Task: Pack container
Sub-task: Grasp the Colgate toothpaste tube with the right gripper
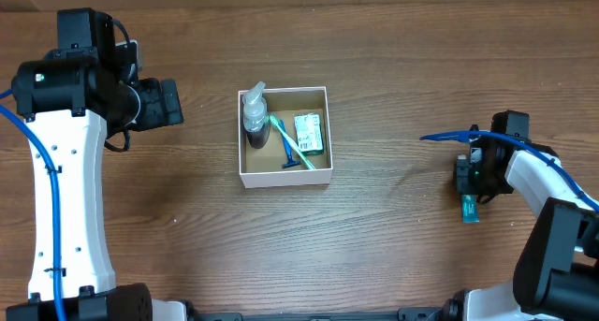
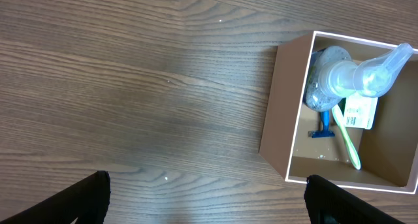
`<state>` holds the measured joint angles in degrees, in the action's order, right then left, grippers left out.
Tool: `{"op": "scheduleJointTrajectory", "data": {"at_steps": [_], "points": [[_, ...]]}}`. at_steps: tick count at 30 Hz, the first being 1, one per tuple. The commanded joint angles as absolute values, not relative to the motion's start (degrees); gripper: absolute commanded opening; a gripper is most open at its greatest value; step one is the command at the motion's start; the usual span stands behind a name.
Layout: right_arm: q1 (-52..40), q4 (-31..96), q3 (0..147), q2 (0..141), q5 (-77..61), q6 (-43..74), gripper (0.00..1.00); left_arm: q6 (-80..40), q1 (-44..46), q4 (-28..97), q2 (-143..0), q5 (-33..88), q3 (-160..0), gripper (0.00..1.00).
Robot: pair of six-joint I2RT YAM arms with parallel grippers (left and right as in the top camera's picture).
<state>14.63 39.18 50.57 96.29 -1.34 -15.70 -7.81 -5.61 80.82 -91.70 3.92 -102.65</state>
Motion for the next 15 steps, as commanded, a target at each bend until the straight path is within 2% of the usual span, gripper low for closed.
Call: {"op": "scheduleJointTrajectory", "data": {"at_steps": [1,7,15], "points": [[14.7,38.8,50.3,97.5,-3.1,-14.6,0.22,-8.4,-5.2,80.8,-91.8,4.5,-102.5,0.93],[14.7,38.6,50.6,97.4,-4.2,-13.2,0.04,-8.4,-5.2,80.9,-91.8,4.5,-102.5,0.93],[14.4,40.5,57.4,95.4,-6.4,-10.3,0.04,-8.4,-5.2,81.0,-91.8,4.5,-102.5,0.93]]}}
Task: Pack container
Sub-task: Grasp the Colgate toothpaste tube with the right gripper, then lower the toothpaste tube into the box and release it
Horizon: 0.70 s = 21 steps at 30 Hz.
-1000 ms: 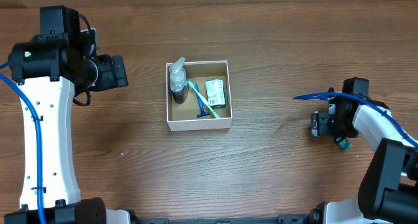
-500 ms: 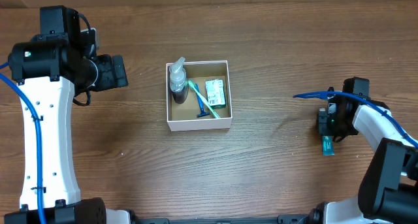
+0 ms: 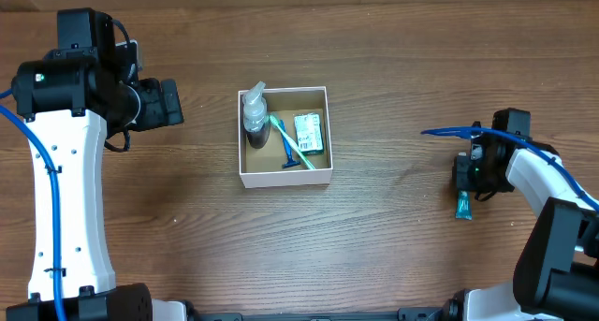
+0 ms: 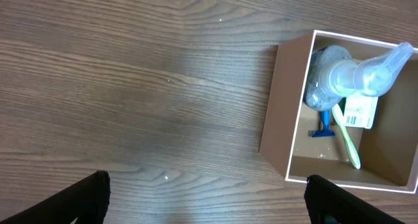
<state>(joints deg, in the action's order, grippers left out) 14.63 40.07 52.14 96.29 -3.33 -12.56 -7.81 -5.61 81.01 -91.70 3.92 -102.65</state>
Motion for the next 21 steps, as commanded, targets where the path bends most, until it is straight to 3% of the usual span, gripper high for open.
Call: {"op": "scheduleJointTrajectory", "data": {"at_steps": [1,5,12,21], "points": [[13.8,41.9,59.9,94.5,-7.7,-10.0,0.04,-8.4,-5.2,81.0,-91.8,4.5,-102.5,0.93],[9.8,48.7,70.3,91.7,-8.7,-7.9,0.04,-8.4,-5.2,81.0,-91.8,4.5,-102.5,0.93],[-8.0,61.1,92.2,89.2,-8.6,-6.2,0.04,-8.4,-5.2,81.0,-91.8,4.5,-102.5,0.93],[-29.9,56.6,94.2,92.1,-8.4,-19.9,0.04,-8.4,-5.2,81.2,-91.8,4.5,-102.5,0.93]]}}
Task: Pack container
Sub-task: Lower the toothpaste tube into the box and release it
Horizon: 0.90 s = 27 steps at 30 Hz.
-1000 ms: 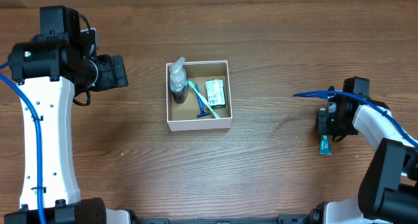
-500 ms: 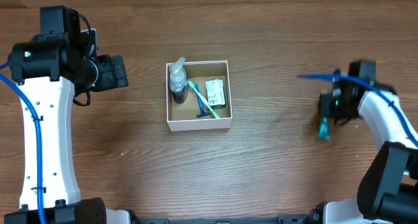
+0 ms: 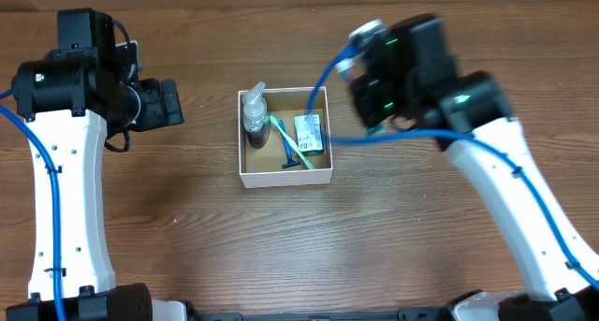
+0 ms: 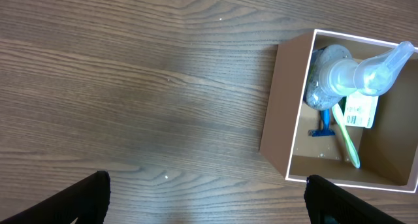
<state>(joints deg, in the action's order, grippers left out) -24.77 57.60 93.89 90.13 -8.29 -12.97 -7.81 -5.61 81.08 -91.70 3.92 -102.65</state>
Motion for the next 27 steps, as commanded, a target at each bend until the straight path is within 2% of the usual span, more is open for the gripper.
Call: {"op": "scheduleJointTrajectory", "data": {"at_steps": [1,6,13,16,20,25,27], "points": [[-31.2,56.7,94.2,93.2,-8.4,-21.1,0.04,-8.4,-5.2,81.1,-91.8,4.5,-102.5,0.93],[-34.5,55.9,94.2,99.5,-7.6,-19.5,0.04,-8.4,-5.2,81.2,-91.8,4.5,-102.5,0.93],[-34.3,52.9,94.2,108.9,-7.6,-3.2,0.04,-8.4,-5.2,81.2,-91.8,4.5,-102.5,0.93],[-34.3,51.3,94.2,111.0,-7.3,1.2,0.12,-8.4,-5.2,81.2,-91.8,4.5,-102.5,0.93],[-34.3,49.5,94.2,112.0,-4.9,7.0,0.13,-8.4,-5.2,81.3,-91.8,4.5,-102.5,0.93],[-34.3,48.3,94.2,112.0,-2.6,9.3,0.22,-8.4,-5.2,81.3,-91.8,4.5,-102.5,0.93],[-34.3,48.2,94.2,112.0,-2.6,9.2,0.42,-8.4,-5.2,81.3,-91.8,4.5,-102.5,0.93]]}}
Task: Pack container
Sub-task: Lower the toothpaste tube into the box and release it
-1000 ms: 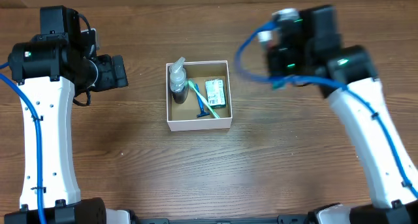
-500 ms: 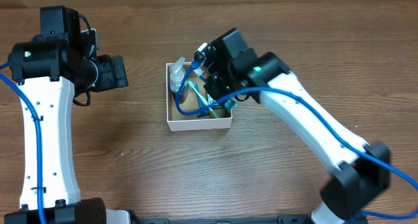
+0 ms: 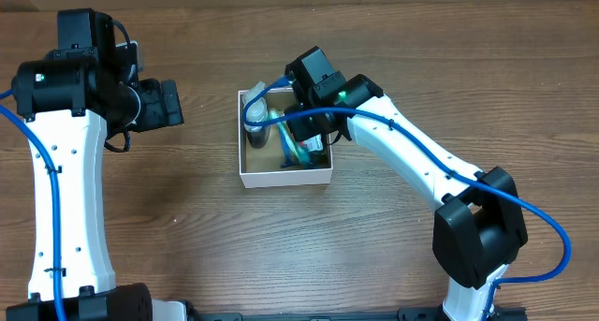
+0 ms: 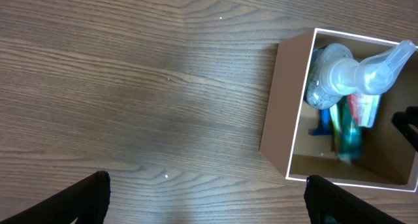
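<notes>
The white box (image 3: 284, 179) stands mid-table and holds a clear spray bottle (image 4: 339, 77), a blue razor (image 4: 322, 130) and a green toothbrush. A teal tube (image 4: 347, 131) with a red end lies blurred along the box's middle. My right gripper (image 3: 314, 126) hangs over the box's right half; one dark finger (image 4: 407, 122) shows at the box's right side, apart from the tube. Left of the box, my left gripper (image 4: 208, 199) is held open above bare wood, nothing between its fingers (image 4: 88, 196).
The right arm (image 3: 421, 167) stretches from the table's lower right across to the box. The left arm (image 3: 65, 153) stands along the left side. Brown wooden tabletop (image 3: 187, 227) surrounds the box.
My right gripper has gone from just beyond the box's far right corner to over its right half. The teal tube now shows inside the box, over the toothbrush and packet.
At first my right gripper was low at the table's right end, on a teal tube lying on the wood. Then the tube had shifted slightly. Then the arm was beside the box. Now the tube is in the box. My left arm never moved.
</notes>
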`<state>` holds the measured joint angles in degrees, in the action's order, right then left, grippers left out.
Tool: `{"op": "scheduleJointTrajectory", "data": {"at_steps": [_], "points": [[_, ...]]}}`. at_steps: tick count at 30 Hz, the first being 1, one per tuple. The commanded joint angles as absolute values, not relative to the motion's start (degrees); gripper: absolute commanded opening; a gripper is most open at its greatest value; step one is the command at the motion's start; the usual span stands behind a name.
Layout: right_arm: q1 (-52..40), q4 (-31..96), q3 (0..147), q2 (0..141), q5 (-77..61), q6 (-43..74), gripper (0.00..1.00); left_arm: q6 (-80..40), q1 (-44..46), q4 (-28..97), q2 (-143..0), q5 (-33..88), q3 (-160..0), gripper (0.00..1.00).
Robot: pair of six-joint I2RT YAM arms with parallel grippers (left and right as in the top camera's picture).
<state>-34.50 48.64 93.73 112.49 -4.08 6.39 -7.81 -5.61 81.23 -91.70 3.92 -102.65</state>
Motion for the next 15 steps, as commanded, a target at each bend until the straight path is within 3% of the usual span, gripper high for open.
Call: {"op": "scheduleJointTrajectory", "data": {"at_steps": [1,7,10,12,15], "points": [[-34.3,48.2,94.2,112.0,-2.6,9.2,0.45,-8.4,-5.2,81.3,-91.8,4.5,-102.5,0.93],[-34.1,48.5,94.8,107.1,3.2,10.4,0.45,-8.4,-5.2,81.6,-91.8,4.5,-102.5,0.93],[-33.3,48.3,95.5,100.5,13.4,13.1,0.54,-8.1,-5.2,81.6,-91.8,4.5,-102.5,0.93],[-31.3,48.1,95.5,95.5,17.7,15.1,0.66,-7.7,-5.2,80.9,-91.8,4.5,-102.5,0.93],[-26.2,48.5,95.5,90.7,16.8,15.1,0.75,-7.1,-4.5,79.1,-91.8,4.6,-102.5,0.94]]}}
